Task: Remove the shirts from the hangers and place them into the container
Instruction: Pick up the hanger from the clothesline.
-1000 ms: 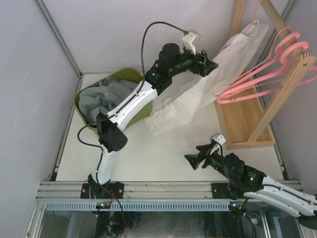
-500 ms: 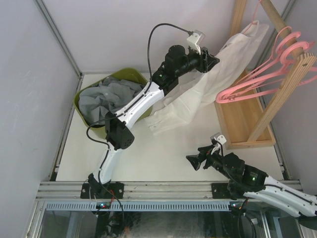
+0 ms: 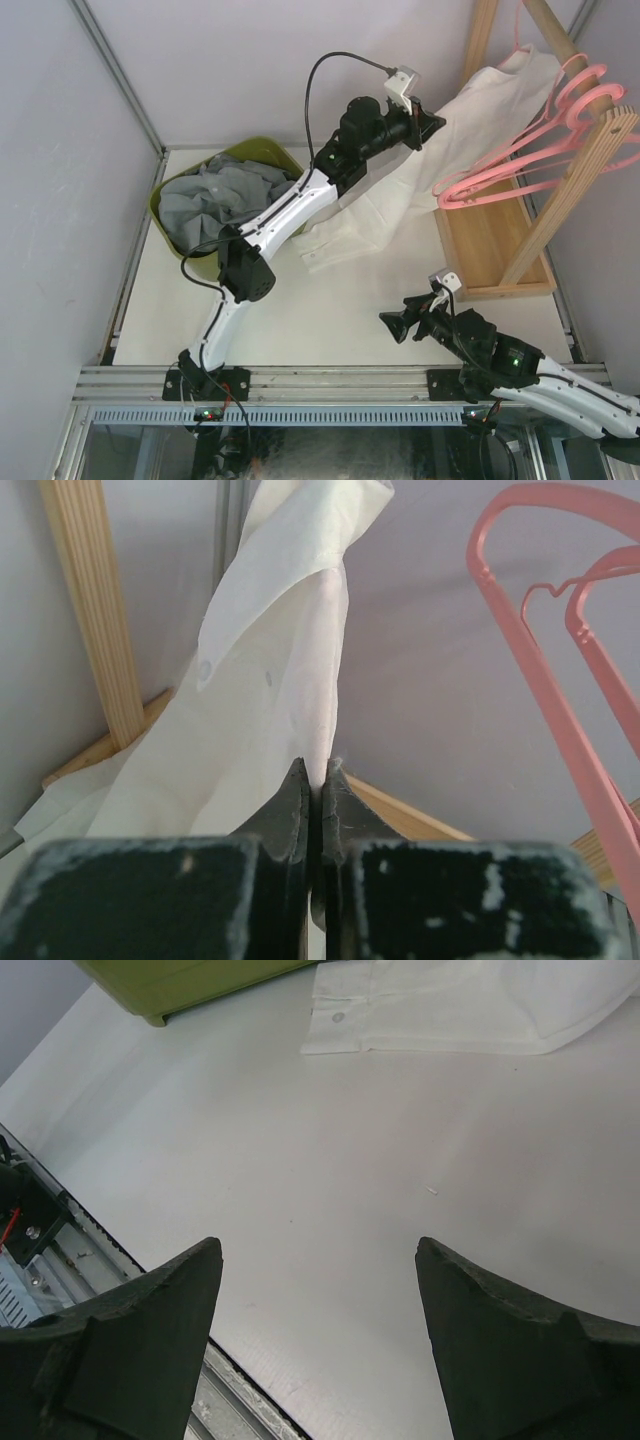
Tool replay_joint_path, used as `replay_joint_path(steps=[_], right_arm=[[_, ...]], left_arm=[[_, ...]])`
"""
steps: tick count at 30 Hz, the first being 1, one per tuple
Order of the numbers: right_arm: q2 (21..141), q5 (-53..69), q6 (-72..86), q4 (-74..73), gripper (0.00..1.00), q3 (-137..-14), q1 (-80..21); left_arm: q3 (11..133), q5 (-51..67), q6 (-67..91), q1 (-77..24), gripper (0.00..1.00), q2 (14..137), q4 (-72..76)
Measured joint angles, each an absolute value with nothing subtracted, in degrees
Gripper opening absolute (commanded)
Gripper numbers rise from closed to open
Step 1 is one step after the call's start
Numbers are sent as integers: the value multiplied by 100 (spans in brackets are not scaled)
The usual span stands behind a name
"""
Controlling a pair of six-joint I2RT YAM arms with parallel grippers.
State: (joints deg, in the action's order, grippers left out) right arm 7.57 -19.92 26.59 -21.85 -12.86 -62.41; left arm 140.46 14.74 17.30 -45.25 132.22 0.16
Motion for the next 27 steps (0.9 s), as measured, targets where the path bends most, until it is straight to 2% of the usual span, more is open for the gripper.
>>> replay_joint_path(steps=[19, 23, 27], right_arm=[[725, -2161, 2792, -2340, 76, -1369, -6241], [725, -2178, 2797, -2340, 76, -1369, -6241], [725, -2198, 2801, -2338, 76, -1372, -6241]], left_arm=[[14003, 1350, 1671, -4523, 0, 12370, 628], [13620, 1341, 1671, -4523, 0, 11994, 849], [12379, 1118, 1584, -4532, 0, 11284, 1114]])
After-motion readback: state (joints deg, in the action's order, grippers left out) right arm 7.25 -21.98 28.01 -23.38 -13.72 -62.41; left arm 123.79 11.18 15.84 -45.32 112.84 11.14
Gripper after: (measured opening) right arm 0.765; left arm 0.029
